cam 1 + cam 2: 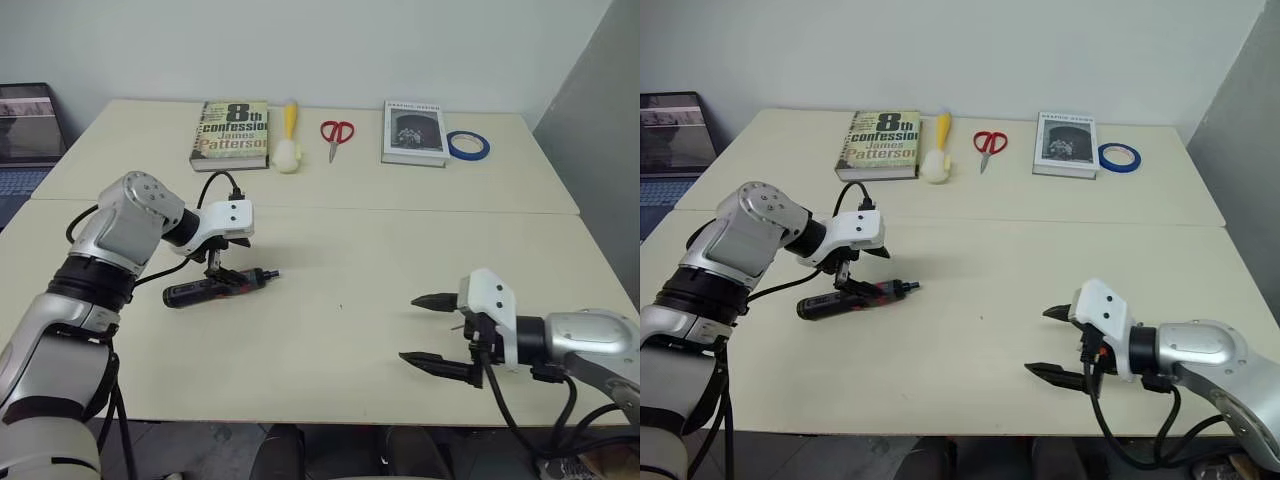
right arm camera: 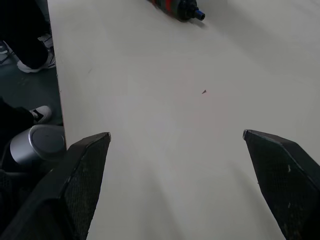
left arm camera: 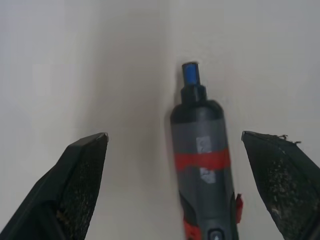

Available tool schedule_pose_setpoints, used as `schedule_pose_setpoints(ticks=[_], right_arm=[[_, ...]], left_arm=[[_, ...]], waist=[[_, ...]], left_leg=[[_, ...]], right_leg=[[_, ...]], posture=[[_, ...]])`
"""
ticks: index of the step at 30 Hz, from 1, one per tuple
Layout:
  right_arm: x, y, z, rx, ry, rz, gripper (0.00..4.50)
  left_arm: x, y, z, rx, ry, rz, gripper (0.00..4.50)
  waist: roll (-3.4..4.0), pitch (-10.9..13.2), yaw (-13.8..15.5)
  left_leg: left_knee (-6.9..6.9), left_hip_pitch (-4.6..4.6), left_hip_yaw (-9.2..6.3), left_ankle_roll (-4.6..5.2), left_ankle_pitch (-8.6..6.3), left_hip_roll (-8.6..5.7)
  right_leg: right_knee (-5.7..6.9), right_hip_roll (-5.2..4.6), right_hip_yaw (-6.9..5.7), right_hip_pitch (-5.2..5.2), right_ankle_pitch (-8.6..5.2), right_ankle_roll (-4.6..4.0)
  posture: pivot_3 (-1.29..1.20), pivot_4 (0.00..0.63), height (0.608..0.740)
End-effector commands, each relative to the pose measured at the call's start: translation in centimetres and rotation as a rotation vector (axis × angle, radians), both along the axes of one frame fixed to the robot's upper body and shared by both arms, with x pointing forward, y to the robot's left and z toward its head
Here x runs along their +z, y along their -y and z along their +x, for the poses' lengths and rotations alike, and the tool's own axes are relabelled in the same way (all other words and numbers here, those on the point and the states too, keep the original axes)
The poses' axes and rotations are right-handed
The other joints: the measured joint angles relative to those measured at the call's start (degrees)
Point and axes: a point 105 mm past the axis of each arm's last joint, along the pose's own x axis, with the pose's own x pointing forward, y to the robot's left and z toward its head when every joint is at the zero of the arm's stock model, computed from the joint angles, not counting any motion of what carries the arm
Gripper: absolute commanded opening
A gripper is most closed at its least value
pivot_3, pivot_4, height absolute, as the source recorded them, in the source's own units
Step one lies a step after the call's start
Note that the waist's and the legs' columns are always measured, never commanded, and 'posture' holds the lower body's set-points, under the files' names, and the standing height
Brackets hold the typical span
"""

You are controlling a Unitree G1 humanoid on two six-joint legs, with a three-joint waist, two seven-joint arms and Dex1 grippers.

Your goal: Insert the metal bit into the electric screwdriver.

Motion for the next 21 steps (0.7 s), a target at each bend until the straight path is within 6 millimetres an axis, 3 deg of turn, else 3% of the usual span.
schedule_pose_setpoints(ticks=[1,9,17,21], right_arm=[[1.1,-0.7,0.5,0.001,0.068,0.026,4.46],[3.2,-0.8,0.2,0.068,0.124,0.135,4.46],[5.0,2.2,-0.4,0.086,0.154,0.1,4.46],[5.3,2.7,-0.6,0.105,0.16,0.08,4.46]], left_arm=[[0.4,-0.5,0.3,-0.016,-0.012,0.063,4.5],[0.1,0.3,0.1,-0.048,-0.056,0.075,4.5],[-0.9,1.5,0.2,-0.064,-0.069,0.088,4.5],[-1.3,1.6,0.3,-0.071,-0.068,0.101,4.5]], waist=[[0.0,0.0,-0.01],[0.0,0.0,0.02],[-0.03,0.01,0.02],[-0.03,0.01,0.02]], left_leg=[[-0.02,0.0,-0.01,0.0,0.0,0.0],[-0.02,-0.05,-0.13,0.0,0.0,0.0],[-0.01,-0.02,-0.18,0.0,0.0,0.0],[-0.01,-0.01,-0.18,0.0,0.0,0.01]], right_leg=[[0.0,0.0,0.0,-0.01,0.0,0.0],[0.01,0.05,-0.04,-0.01,-0.01,0.0],[0.05,0.07,-0.05,0.03,0.0,0.02],[0.06,0.09,-0.04,0.03,0.01,0.02]], posture=[[0.0,0.15,0.74],[0.0,0.15,0.74],[0.0,0.15,0.74],[0.0,0.15,0.74]])
